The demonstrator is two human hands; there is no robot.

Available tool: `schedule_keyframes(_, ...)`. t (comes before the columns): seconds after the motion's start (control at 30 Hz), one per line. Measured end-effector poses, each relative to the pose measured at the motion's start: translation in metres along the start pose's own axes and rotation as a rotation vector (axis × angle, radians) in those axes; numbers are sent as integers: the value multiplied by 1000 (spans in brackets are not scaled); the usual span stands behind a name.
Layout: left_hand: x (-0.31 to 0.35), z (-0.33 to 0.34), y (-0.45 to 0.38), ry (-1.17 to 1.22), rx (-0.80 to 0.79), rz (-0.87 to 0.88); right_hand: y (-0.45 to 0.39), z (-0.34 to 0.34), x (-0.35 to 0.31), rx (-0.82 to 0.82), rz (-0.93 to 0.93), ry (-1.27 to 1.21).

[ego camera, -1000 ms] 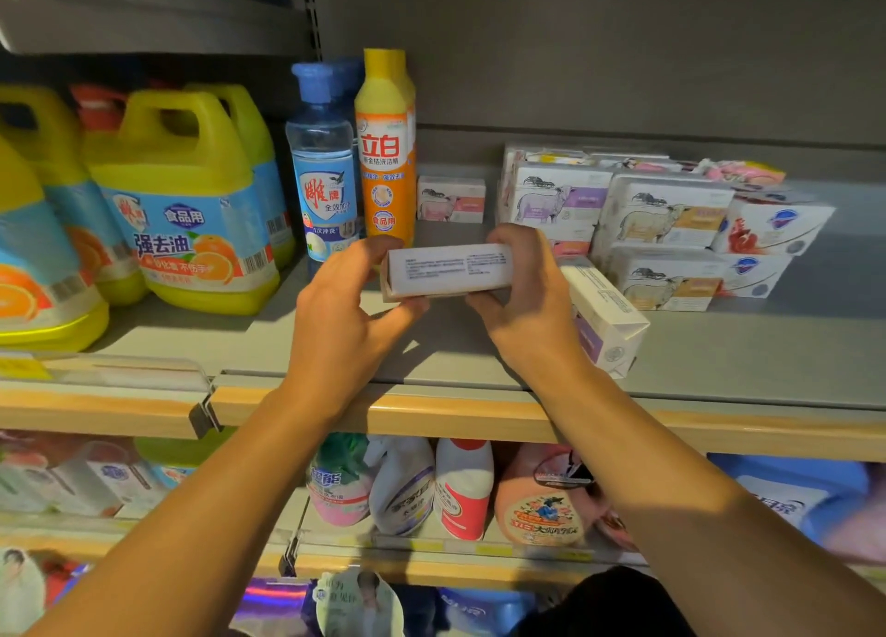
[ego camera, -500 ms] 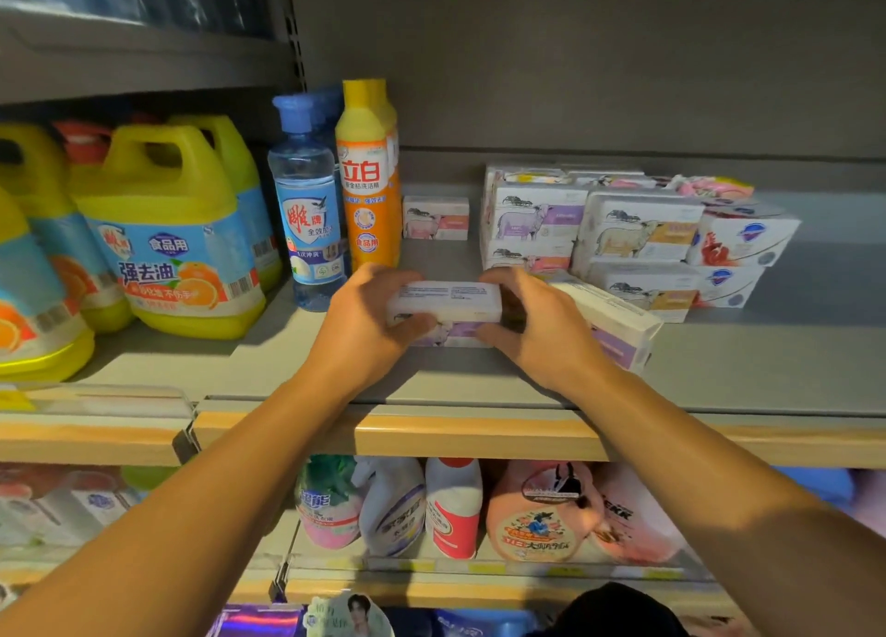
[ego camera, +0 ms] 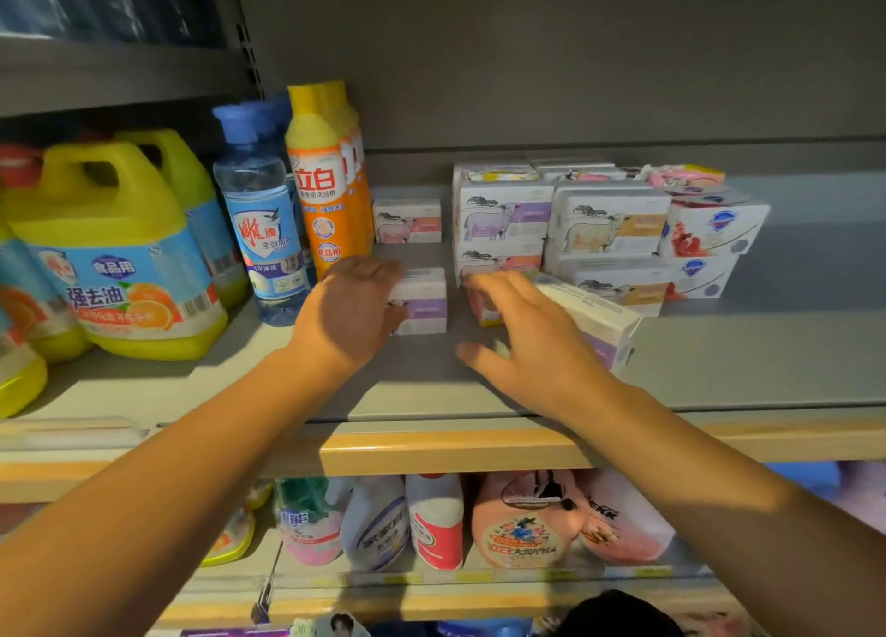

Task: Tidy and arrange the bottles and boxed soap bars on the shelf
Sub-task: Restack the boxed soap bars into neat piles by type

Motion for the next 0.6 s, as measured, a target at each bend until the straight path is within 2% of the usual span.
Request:
schedule_keyframes(0.07, 3, 3, -2, -4, 24, 19, 4, -21, -7, 134, -63, 107)
schedule_keyframes(0.13, 5, 6, -5, 0, 44, 35, 3, -40, -4, 198, -17, 317)
schedule_keyframes(0.23, 9, 10, -10, 2, 68, 38, 0, -48, 17, 24, 210, 617)
schedule_keyframes(0.33, 9, 15, -13, -18, 74, 35, 2, -50, 32, -63, 261, 560)
schedule_keyframes(0.47, 7, 19, -16, -47, 94, 41, -1, -61, 47, -32, 129, 647)
schedule_keyframes(0.6, 6, 23, -24, -50, 116, 3, 2, -55, 55, -8, 130, 695)
Point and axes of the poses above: each hand's wrist, its own y-axis away from the middle knuckle, its own z-axis out of the palm, x = y × z, the point moved 3 cm from there along -y, towards the middle knuckle, and after that the axes turned 6 degrees about z, right-handed, at the moved point
